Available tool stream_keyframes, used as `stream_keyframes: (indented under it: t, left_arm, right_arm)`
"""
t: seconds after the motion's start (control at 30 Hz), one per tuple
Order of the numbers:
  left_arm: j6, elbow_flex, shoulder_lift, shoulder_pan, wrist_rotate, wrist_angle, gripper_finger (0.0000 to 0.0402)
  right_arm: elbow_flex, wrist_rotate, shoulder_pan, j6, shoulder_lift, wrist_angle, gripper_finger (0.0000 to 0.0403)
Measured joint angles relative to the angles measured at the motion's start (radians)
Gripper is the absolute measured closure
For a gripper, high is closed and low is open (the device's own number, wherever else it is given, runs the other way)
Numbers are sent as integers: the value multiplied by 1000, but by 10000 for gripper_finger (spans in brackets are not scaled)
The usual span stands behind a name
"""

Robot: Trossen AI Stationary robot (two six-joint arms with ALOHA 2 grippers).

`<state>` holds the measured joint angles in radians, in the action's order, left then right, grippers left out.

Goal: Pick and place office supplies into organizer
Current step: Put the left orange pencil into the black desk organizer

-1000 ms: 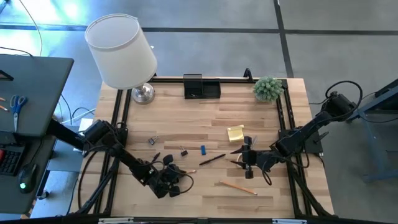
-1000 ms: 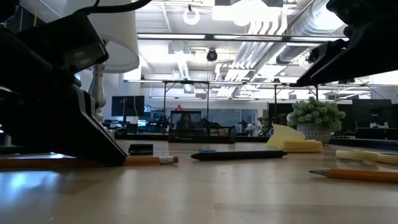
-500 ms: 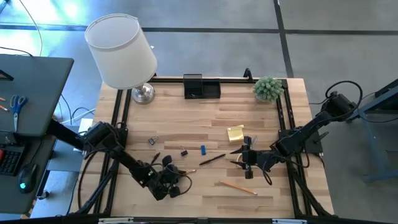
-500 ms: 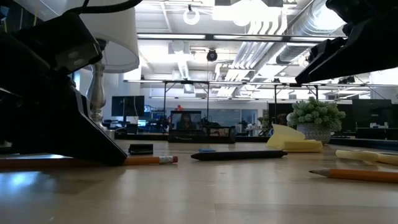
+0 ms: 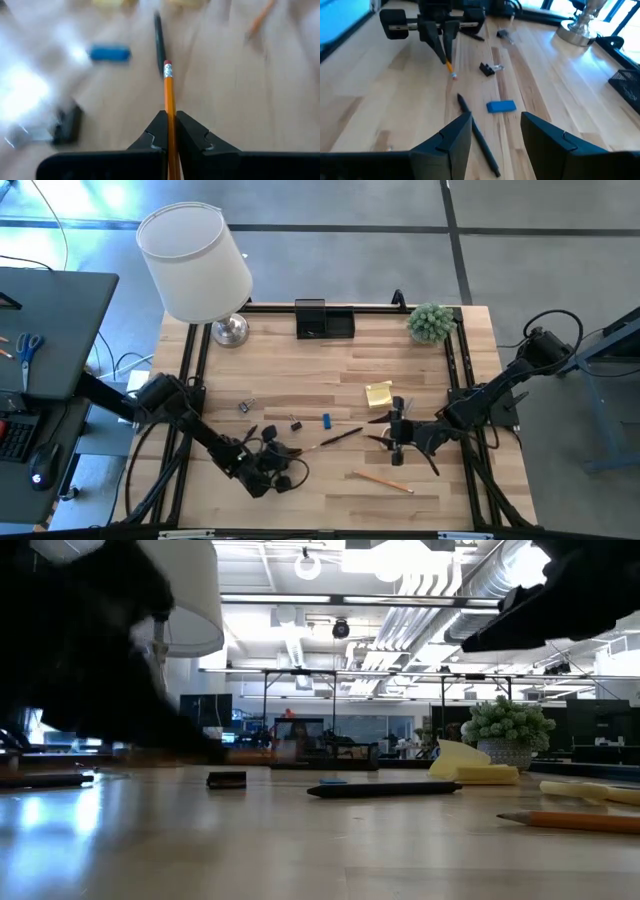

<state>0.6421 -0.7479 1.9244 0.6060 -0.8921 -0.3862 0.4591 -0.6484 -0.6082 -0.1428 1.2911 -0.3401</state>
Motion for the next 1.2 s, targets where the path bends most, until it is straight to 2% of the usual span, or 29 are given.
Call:
stream_keyframes:
  t: [0.17,0.3,0.4,0.53,0.63,0.7,0.83,1.03,1.2]
  left_arm:
    - [-104,-2,-91,3,-85,-5,399]
    - [-209,-4,-183,1,-190,-16,399]
    - [-304,-4,-244,1,-237,-60,399]
    - [-435,-5,-285,2,-249,-187,399]
    - [-540,-5,-288,2,-242,-325,400]
    - [-606,-5,-288,-2,-242,-398,399]
    - [-641,-5,-288,-37,-214,-462,400]
    - [-635,-6,-288,-104,-72,-520,400]
    - [-638,-6,-288,-130,-8,-556,400]
  right_arm:
    - [0,2,4,13,0,-119,236]
    - [0,55,24,10,0,-252,236]
    - [0,55,49,-41,0,-341,236]
    - [0,64,83,-77,6,-440,236]
    - [0,106,102,-28,41,-546,236]
    - [0,187,120,14,83,-658,236]
    - [17,370,152,94,166,-850,236]
    - [88,385,197,202,224,-822,236]
    - [111,397,238,213,240,-811,236]
